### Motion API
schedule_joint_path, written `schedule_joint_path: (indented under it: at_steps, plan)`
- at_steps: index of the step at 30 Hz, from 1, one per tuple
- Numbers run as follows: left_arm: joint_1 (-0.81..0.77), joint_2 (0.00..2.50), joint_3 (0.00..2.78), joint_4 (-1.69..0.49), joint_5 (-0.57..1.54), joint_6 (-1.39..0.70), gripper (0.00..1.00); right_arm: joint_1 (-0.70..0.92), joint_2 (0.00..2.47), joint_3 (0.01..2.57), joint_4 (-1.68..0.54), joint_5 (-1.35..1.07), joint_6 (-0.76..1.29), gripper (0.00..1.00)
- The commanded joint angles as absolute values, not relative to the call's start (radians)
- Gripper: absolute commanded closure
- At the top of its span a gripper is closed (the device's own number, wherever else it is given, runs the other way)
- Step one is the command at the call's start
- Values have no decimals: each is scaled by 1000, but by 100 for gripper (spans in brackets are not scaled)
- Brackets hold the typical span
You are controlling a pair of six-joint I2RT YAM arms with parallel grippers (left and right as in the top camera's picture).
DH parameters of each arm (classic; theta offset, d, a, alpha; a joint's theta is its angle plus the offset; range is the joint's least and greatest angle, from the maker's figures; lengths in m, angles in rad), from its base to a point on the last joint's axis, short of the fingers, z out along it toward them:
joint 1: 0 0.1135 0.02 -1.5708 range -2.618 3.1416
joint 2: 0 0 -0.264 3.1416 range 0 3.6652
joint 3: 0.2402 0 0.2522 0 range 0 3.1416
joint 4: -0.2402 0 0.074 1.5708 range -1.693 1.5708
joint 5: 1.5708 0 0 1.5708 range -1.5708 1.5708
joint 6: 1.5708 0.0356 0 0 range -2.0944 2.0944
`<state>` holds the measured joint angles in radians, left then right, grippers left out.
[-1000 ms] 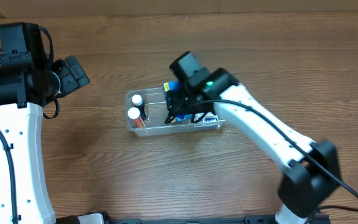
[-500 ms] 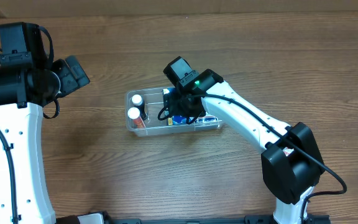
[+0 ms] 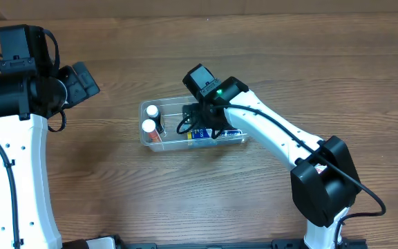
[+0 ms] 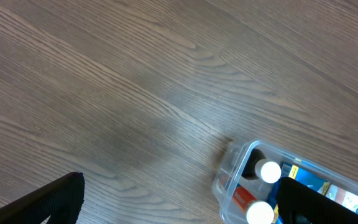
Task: Pack container
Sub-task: 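Place the VapoDrops box into the container's middle and release, then grasp the small red box with the right gripper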
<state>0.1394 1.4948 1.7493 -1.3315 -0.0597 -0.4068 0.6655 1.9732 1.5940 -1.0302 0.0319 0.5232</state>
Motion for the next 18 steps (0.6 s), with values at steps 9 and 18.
schedule_joint_path:
  at_steps: [9,18]
  plan:
    - [144,1501,1762,-1331,-59,-361,0,128,1528,1674,-1295,128,588,0]
    - [144,1501,1762,-1327,-59,-362,0,-109,1287,1293,-1349,-2,498,0]
